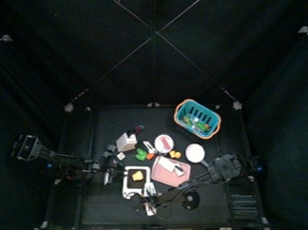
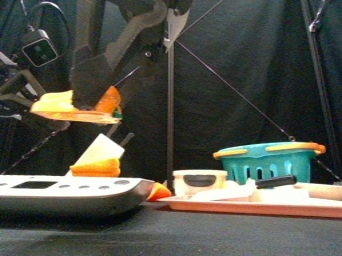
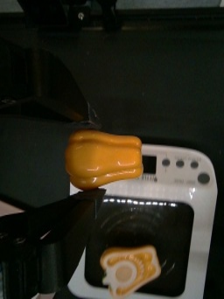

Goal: Place squash half near eggplant

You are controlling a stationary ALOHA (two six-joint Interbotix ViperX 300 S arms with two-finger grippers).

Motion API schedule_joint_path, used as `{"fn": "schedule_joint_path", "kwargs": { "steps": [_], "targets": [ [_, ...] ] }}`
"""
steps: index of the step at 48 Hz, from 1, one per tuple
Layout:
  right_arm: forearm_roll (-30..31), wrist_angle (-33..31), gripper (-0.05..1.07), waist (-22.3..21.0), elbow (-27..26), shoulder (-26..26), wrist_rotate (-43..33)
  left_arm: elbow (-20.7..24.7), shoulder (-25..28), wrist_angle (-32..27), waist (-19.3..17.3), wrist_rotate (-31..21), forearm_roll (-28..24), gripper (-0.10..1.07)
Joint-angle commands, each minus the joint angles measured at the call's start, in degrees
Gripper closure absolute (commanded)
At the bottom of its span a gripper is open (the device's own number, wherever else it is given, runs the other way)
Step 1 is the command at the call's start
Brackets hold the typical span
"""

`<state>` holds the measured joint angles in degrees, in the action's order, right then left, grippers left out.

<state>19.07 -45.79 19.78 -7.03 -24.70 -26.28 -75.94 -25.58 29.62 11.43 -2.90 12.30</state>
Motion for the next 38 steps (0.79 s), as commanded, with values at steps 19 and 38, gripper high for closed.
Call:
{"fn": "schedule_joint_path", "kwargs": {
  "steps": [19, 38],
  "targets": [
    [1.23, 7.12, 0.34, -9.93, 13.01, 14.94, 0.0, 4.66, -0.44, 0.97, -8.0, 0.18, -5.63, 0.25],
    [1.76, 13.1, 0.34, -20.83, 22.94, 21.97, 0.35, 6.42, -0.53, 2.2, -11.51, 0.18, -5.63, 0.25]
  ]
}}
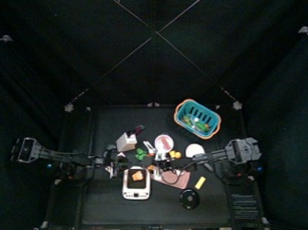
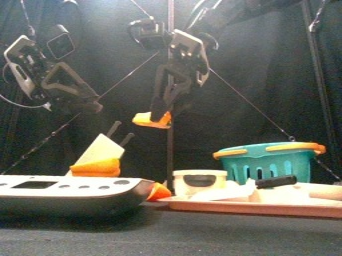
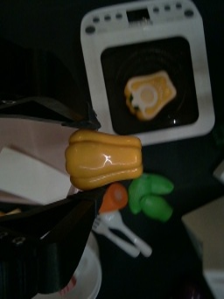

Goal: Place squash half near eggplant

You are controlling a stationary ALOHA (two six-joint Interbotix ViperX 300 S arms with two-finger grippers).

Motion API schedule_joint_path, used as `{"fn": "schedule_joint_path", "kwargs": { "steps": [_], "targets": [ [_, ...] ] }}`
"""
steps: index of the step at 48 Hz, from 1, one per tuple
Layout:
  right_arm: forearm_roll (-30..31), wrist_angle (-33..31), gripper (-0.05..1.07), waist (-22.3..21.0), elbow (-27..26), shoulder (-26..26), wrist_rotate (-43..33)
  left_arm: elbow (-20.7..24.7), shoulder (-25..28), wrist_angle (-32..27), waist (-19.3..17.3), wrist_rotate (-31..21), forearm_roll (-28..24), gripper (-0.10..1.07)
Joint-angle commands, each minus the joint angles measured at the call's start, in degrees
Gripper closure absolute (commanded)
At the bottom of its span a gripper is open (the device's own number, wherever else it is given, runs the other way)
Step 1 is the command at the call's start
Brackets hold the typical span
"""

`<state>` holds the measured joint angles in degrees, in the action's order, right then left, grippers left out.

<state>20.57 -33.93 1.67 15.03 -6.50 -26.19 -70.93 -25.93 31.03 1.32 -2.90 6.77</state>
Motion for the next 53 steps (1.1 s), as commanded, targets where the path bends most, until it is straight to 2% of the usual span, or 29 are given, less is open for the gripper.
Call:
{"fn": "schedule_joint_path", "kwargs": {
  "steps": [1, 6, 14, 20, 27, 36, 44, 53],
  "targets": [
    [0.26, 1.41, 0.34, -3.43, 1.32, 4.04, 0.35, 1.41, -0.18, 0.97, -1.67, 0.18, -0.09, 0.25],
    [0.79, 2.99, 0.34, -7.56, 3.52, 5.36, 0.62, 1.41, -0.18, 1.58, -3.34, 0.26, -0.26, 0.25],
    [1.32, 7.21, 0.34, -15.82, 6.42, 6.77, -0.18, 1.49, -0.26, 2.72, -8.44, -0.62, -0.53, 0.25],
    [0.7, 8.88, 0.34, -20.21, 6.86, 6.59, 0.09, 1.05, -0.26, 2.46, -8.7, -0.44, 3.08, 0.25],
    [2.11, 9.4, 0.34, -21.36, 5.71, 6.06, 0.0, 0.79, -0.7, 2.46, -9.05, 0.26, 3.52, 0.25],
    [2.55, 10.9, 0.34, -22.68, 3.96, 3.43, -0.18, 0.88, -0.79, 2.46, -9.76, 1.85, -2.72, 0.25],
    [2.81, 10.9, 0.34, -24.7, 0.7, -0.88, 0.0, 0.79, -0.97, 2.37, -12.39, 2.81, -5.54, 0.25],
    [2.29, 11.25, 0.33, -26.02, -3.25, -5.45, -0.18, -0.18, -1.41, 2.2, -12.22, 2.81, -6.59, 0.25]
  ]
}}
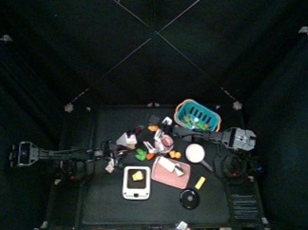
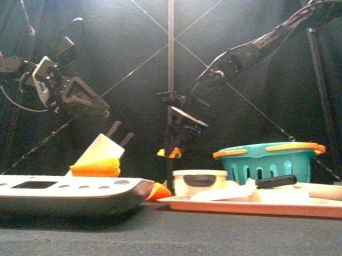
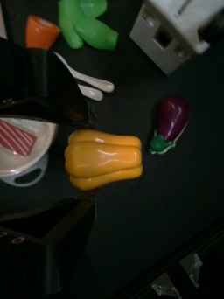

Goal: Place squash half near eggplant

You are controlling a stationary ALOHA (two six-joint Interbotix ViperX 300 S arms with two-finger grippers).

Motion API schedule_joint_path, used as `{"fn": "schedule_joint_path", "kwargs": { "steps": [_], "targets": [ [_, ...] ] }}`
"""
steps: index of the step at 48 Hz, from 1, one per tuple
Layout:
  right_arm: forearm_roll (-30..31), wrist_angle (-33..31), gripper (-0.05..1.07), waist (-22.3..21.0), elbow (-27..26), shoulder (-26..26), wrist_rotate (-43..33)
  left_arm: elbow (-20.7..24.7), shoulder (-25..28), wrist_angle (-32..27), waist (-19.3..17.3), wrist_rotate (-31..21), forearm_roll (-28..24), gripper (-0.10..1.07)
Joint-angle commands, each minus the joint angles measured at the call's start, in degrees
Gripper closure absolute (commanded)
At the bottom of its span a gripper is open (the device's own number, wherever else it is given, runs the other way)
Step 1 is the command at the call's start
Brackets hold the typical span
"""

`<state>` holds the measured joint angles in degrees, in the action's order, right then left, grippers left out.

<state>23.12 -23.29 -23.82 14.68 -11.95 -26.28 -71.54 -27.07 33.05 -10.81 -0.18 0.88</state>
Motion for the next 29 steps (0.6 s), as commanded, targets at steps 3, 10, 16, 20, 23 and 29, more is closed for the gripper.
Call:
{"fn": "schedule_joint_path", "kwargs": {
  "steps": [3, 10, 16, 20, 23, 29],
  "targets": [
    [-0.18, 0.79, 0.33, -0.62, -4.22, -1.67, -0.09, -0.09, -0.7, 0.18, -0.09, 0.09, -1.41, 0.25],
    [-0.26, 0.09, 0.33, -0.88, -7.12, -4.83, -0.09, -0.44, -1.76, 0.18, 0.18, 0.09, -2.2, 0.25],
    [-0.26, -0.35, 0.33, -1.05, -7.65, -4.92, -0.09, -1.05, -1.93, 0.18, 0.18, 0.0, -2.2, 0.25],
    [-0.44, -0.7, 0.33, -1.05, -7.73, -4.92, -0.09, -1.49, -1.93, 0.18, 0.26, -0.09, -2.11, 0.25],
    [-0.53, -0.97, 0.33, -1.14, -7.73, -5.01, -0.09, -1.49, -1.93, 0.26, 0.26, -0.09, -1.93, 0.25],
    [-0.53, -1.05, 0.33, -1.49, -7.56, -5.54, -0.09, -1.32, -2.02, 0.18, 0.35, 0.0, -1.93, 0.25]
  ]
}}
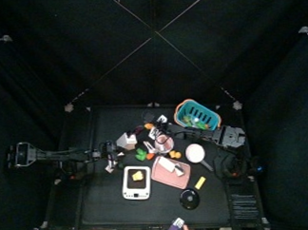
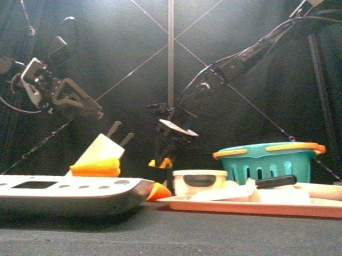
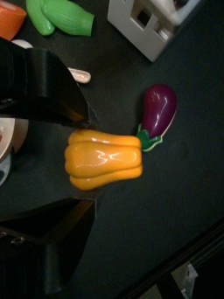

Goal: Place squash half near eggplant

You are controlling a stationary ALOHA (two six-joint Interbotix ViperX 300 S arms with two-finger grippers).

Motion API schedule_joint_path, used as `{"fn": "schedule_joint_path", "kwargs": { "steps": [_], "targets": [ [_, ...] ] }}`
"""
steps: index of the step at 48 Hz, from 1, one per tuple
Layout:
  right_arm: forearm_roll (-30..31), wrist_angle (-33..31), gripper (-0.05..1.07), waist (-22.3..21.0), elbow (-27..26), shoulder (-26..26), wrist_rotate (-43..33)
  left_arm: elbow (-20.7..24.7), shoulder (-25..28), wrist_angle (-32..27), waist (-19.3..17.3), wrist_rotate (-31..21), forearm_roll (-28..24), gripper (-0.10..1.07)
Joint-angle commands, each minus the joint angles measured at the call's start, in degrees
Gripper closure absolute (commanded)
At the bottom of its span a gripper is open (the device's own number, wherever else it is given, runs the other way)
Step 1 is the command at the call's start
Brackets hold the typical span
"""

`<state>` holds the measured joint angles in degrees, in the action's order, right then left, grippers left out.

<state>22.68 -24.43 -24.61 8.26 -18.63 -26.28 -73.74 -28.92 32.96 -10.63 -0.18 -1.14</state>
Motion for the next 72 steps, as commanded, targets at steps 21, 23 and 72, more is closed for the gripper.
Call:
{"fn": "schedule_joint_path", "kwargs": {
  "steps": [21, 23, 72],
  "targets": [
    [-0.09, 0.44, 0.33, -2.2, -0.09, -0.35, -0.18, 0.7, -0.09, 0.26, 0.09, -0.18, 0.09, 0.25],
    [-0.09, 0.44, 0.33, -2.37, -0.18, -0.79, -0.18, 0.7, -0.18, 0.26, 0.09, -0.26, 0.09, 0.25],
    [-0.09, -1.67, 0.01, -2.46, 0.62, -2.46, -0.53, 0.7, -0.09, 0.26, 0.09, -0.09, 0.26, 0.25]
  ]
}}
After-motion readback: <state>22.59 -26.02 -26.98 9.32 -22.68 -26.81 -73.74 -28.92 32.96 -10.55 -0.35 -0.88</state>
